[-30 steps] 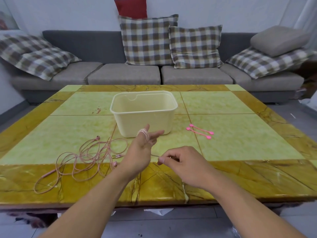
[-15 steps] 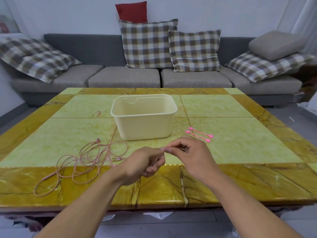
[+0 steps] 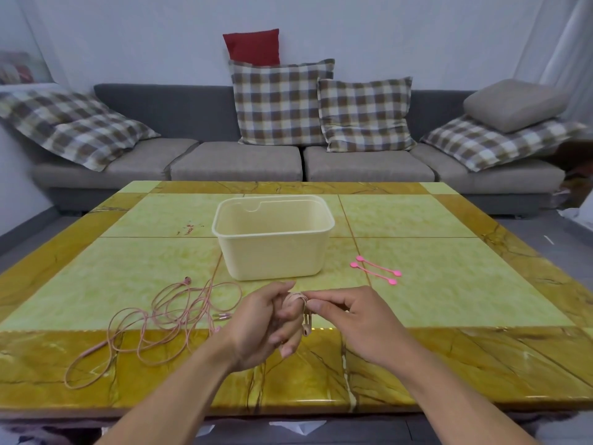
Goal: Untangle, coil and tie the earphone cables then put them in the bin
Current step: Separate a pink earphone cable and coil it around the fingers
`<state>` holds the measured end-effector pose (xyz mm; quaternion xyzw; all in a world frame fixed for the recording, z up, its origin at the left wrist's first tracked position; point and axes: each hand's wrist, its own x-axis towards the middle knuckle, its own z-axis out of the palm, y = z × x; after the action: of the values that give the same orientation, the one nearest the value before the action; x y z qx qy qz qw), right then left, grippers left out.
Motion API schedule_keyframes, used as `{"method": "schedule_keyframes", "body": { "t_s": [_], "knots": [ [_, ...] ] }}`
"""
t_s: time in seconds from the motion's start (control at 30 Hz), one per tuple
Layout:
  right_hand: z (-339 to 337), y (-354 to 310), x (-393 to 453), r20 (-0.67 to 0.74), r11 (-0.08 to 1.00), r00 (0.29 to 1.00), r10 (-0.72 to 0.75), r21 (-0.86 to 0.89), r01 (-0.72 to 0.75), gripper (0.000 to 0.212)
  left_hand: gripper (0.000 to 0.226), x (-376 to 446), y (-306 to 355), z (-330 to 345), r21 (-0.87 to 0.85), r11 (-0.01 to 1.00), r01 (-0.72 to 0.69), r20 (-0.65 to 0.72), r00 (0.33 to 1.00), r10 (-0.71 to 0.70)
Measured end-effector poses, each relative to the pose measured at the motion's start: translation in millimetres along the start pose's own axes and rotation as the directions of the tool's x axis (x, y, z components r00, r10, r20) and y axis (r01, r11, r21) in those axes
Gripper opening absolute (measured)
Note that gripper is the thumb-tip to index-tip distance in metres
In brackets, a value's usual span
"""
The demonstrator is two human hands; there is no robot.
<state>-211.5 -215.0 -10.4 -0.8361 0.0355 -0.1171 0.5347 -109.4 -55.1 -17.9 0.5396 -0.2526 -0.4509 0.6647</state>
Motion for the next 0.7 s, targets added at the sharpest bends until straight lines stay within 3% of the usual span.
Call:
{"method": "schedule_keyframes", "body": {
  "t_s": [0.27, 0.33, 0.43, 0.7],
  "knots": [
    [-7, 4, 4, 0.001, 0.995, 1.0, 0.0, 0.101, 0.0, 0.009, 0.054, -2, 3, 5, 0.061, 0.997, 0.045, 0.109, 0.993, -0.051],
    [-9, 7, 6, 0.058, 0.995, 0.998, -0.006, 0.096, 0.0, 0.007, 0.058, -2, 1, 6, 0.088, 0.994, 0.061, 0.104, 0.992, -0.07],
    [-11, 11, 6, 0.128, 0.998, 0.991, -0.022, 0.067, 0.014, 0.012, 0.065, -1, -4, 11, 0.134, 0.99, 0.047, 0.048, 0.997, -0.054],
    [-9, 13, 4, 0.034, 0.999, 0.999, -0.031, 0.019, 0.031, 0.008, 0.061, 4, -12, 28, 0.094, 0.995, 0.036, -0.27, 0.963, -0.009]
  ]
}}
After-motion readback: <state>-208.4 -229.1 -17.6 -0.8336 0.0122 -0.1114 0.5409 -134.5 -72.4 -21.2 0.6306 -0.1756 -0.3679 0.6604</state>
